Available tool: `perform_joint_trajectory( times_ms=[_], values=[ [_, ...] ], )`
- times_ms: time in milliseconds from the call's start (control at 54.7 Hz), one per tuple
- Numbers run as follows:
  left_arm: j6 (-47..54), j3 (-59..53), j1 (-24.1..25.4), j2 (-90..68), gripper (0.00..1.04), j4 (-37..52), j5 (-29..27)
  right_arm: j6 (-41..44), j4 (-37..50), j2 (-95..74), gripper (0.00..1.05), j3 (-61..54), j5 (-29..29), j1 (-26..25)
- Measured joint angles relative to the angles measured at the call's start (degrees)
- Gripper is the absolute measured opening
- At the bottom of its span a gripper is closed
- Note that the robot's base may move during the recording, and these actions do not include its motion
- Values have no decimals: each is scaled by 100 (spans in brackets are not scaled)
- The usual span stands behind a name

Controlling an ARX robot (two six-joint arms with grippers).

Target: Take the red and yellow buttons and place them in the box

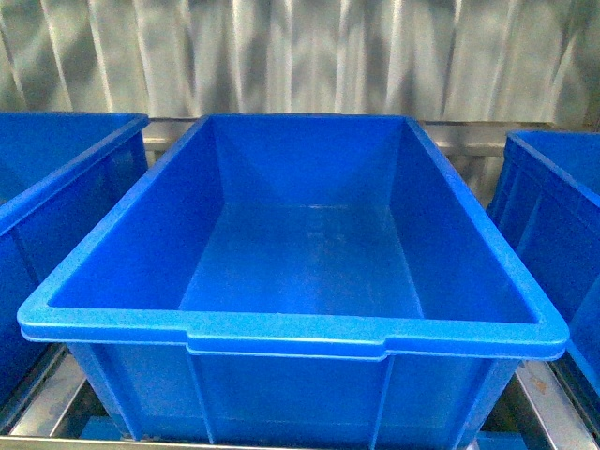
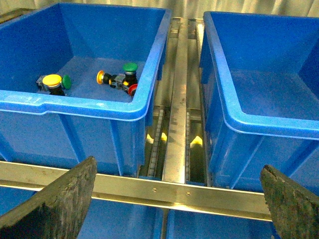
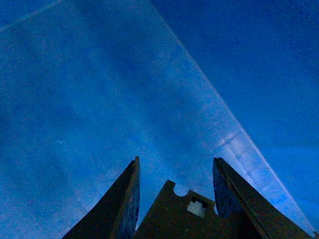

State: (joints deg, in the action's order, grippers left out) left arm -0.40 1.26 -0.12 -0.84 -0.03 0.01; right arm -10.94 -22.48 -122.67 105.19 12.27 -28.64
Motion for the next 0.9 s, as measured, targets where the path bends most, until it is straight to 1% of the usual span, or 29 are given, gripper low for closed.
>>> perform_joint_trajectory(
  times_ms=[146, 311, 421, 530, 604, 640, 750, 787, 896],
  values=[
    [-2, 0, 0, 0, 97, 0, 0, 151, -236, -415, 36, 304, 37, -28],
    [-2, 0, 0, 0, 97, 0, 0, 282, -271, -678, 36, 479, 13, -24],
    [-2, 0, 0, 0, 97, 0, 0, 308, -234, -693, 51, 476, -11, -24],
    [-2, 0, 0, 0, 97, 0, 0, 302, 17, -568, 66, 321, -35, -33],
    [-2, 0, 0, 0, 97, 0, 0, 262, 162, -382, 76, 116, -79, -42],
    [-2, 0, 0, 0, 97, 0, 0, 225, 238, -216, 83, -46, -149, -52],
    [-2, 0, 0, 0, 97, 0, 0, 66, 507, 289, 98, -538, -339, -81],
    [0, 0, 0, 0, 97, 0, 0, 26, 645, 505, 99, -745, -424, -92],
    [-2, 0, 0, 0, 97, 0, 0, 20, 1102, 1558, 98, -1709, -704, -101]
  ],
)
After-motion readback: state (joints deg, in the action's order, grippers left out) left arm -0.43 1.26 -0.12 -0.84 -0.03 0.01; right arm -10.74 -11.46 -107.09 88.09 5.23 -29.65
